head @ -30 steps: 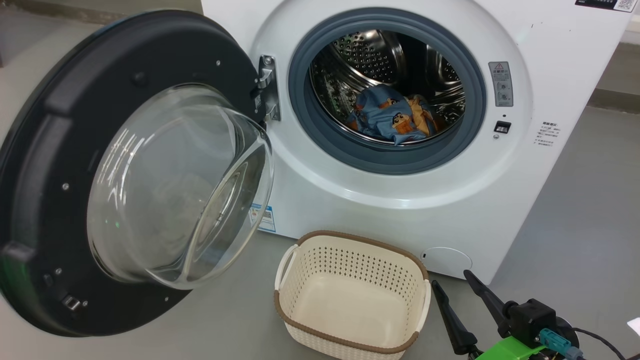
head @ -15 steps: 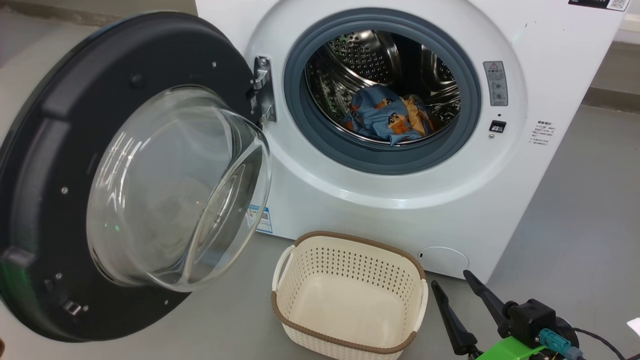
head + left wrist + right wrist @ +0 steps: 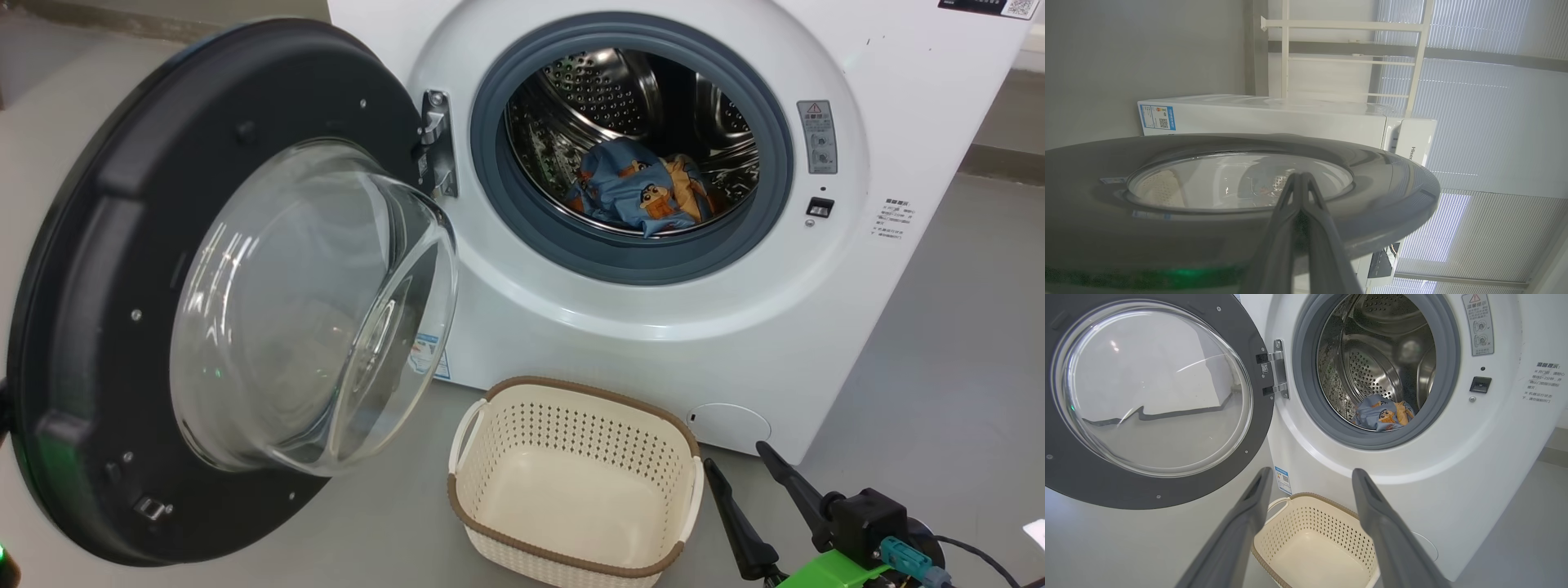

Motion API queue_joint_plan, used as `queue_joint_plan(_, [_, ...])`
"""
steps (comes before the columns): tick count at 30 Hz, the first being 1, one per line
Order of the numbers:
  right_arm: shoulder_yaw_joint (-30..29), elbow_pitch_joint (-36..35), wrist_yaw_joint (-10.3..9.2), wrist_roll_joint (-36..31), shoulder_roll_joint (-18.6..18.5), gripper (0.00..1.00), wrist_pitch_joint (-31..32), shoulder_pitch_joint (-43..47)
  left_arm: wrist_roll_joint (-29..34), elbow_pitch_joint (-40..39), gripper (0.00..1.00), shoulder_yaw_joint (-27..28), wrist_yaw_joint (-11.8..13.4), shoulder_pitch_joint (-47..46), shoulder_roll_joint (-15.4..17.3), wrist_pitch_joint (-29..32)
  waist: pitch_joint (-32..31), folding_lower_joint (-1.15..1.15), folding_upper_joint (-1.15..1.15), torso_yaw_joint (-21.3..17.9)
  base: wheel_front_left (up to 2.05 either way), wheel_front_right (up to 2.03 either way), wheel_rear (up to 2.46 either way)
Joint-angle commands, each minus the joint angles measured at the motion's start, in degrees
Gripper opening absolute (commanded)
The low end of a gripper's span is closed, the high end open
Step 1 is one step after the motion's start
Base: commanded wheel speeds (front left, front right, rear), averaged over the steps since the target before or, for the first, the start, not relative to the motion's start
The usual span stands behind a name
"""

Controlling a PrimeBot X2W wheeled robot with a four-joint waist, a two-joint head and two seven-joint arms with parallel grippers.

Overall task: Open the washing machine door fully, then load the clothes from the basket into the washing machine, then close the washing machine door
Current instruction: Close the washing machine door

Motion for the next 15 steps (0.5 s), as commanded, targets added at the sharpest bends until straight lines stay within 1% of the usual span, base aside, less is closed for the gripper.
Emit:
queue_joint_plan(1, [1.1,-1.2,0.09,-0.5,-0.1,1.00,-0.3,-1.5,-0.5,-1.9,0.00,0.2,0.5,0.0,1.2,1.3,0.0,0.00,0.00,0.0,0.00,0.00,0.00])
queue_joint_plan(15, [0.8,-1.3,0.09,-0.4,0.4,1.00,-0.3,-1.3,-1.2,-7.6,0.00,-2.0,1.4,2.8,0.3,6.8,0.0,0.00,0.00,-0.6,0.00,0.00,0.00])
